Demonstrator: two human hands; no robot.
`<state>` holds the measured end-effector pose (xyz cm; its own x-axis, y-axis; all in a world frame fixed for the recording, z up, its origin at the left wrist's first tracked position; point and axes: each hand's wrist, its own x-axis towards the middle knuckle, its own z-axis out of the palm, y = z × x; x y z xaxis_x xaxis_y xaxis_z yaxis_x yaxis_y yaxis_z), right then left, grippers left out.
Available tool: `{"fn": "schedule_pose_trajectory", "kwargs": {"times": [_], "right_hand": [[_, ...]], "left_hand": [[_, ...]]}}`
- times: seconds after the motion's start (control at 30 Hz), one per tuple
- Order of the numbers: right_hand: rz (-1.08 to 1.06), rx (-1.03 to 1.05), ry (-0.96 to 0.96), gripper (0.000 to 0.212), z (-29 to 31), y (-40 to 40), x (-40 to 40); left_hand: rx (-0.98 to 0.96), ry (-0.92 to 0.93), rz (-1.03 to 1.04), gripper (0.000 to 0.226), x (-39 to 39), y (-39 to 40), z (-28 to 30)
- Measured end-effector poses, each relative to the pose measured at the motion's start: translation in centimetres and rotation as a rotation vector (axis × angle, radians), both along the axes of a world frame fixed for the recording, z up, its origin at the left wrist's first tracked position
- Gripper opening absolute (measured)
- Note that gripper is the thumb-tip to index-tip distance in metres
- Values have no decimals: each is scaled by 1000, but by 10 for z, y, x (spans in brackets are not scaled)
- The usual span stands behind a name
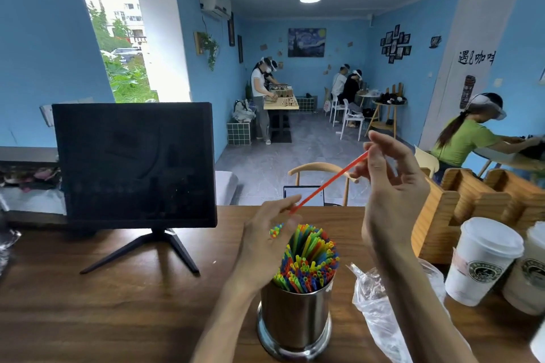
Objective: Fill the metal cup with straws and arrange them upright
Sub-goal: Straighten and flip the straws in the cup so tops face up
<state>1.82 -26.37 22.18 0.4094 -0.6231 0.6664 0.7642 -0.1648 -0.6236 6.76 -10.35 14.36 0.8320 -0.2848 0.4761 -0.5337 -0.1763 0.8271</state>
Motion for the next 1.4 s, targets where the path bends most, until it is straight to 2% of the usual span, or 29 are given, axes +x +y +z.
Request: {"fn": "schedule_pose_trajectory", "kwargs": {"times": [0.1, 0.17, 0.37, 0.47, 0.53, 0.6, 0.67, 0.73, 0.83, 0.93, 1.03, 1.27, 1.4], "right_hand": [[64, 115, 27, 19, -5, -3, 0], [117, 144, 108, 19, -15, -6, 4], [211, 144, 403, 16, -58, 0, 9], [211, -19, 511, 18, -73, 7, 9], [202, -175, 561, 21, -79, 9, 8], [213, -336, 599, 20, -84, 8, 6], [219, -515, 676, 14, -87, 5, 6], [240, -663, 743, 11, -89, 3, 3], [257, -748, 770, 12, -89, 1, 1], [254, -744, 735, 12, -90, 0, 1], [249, -732, 721, 12, -91, -1, 2], [263, -624, 703, 18, -93, 2, 1], [164, -537, 640, 30, -94, 5, 1]], "left_hand": [[-71, 33, 65, 20, 0, 8, 4], [-194, 91, 96, 21, -1, 17, 9], [-561, 200, 4, 24, -16, 27, 32], [-739, 249, -26, 23, -29, 21, 39], [-791, 232, -22, 26, -37, 17, 42], [-745, 138, 57, 19, -40, 13, 45], [-592, 6, 156, 20, -38, 11, 43], [-464, -50, 159, 33, -33, 9, 36], [-250, -88, 127, 51, -23, 8, 23], [-2, -131, 125, 62, -21, 4, 12], [73, -112, 132, 64, -20, 1, 2], [196, -142, 224, 21, -10, 5, -20], [227, -192, 236, 18, -8, 9, -31]]}}
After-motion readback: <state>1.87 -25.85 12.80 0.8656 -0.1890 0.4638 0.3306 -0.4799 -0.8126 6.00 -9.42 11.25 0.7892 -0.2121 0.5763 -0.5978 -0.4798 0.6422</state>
